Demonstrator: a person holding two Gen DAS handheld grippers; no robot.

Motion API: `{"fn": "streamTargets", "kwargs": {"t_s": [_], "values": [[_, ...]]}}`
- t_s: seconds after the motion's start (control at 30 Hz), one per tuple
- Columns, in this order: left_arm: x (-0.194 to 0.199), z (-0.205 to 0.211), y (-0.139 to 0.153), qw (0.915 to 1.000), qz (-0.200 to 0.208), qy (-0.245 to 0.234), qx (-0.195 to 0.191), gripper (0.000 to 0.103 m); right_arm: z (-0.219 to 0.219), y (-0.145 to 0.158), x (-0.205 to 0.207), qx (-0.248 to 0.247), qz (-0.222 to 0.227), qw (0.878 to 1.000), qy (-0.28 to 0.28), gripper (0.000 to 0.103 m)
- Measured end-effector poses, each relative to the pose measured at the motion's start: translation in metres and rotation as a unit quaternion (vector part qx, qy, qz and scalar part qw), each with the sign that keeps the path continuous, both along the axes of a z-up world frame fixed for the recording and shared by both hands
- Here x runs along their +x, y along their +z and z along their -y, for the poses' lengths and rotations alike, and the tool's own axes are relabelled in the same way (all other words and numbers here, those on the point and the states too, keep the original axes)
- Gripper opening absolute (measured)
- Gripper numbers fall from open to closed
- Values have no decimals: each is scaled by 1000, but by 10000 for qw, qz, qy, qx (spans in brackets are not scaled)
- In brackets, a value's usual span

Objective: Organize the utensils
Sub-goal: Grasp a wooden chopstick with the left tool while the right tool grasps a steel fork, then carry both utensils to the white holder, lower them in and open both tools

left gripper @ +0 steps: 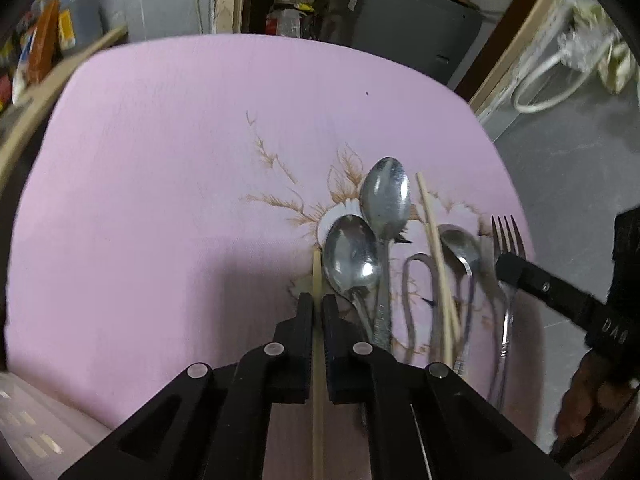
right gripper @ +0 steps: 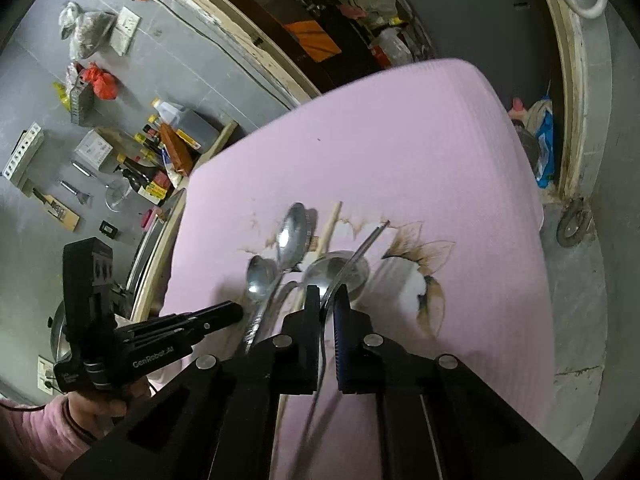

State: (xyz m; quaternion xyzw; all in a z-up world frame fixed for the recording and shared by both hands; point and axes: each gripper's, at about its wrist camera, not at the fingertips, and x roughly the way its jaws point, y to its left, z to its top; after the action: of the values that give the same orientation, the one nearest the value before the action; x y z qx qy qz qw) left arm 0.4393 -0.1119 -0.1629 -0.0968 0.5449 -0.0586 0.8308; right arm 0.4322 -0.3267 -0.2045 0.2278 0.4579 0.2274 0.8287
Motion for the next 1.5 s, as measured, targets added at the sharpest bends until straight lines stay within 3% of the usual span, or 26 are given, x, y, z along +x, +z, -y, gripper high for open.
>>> {"fn": "streamTargets", "kwargs": {"t_s": [0.27, 0.57, 1.03, 1.27, 1.5], "values": [[-28, 1, 28, 9981, 528, -168, -272, 5, -4, 35, -31, -237, 471, 9985, -145, 4], [-69, -5, 69, 9885, 1351, -344, -578, 5, -8, 68, -67, -350, 902, 9947, -352, 3], [-114, -65, 159, 9546, 2786, 73, -1049, 5, -58, 155, -103, -106, 2161, 9743, -631, 3], [-128, -116, 202, 9378, 3308, 330, -1000, 5, -109, 209, -106, 263, 2882, 9553, -612, 3], [-140, -185, 223, 9213, 3732, 776, -775, 5, -177, 235, -108, 476, 3359, 9394, -487, 3]]}}
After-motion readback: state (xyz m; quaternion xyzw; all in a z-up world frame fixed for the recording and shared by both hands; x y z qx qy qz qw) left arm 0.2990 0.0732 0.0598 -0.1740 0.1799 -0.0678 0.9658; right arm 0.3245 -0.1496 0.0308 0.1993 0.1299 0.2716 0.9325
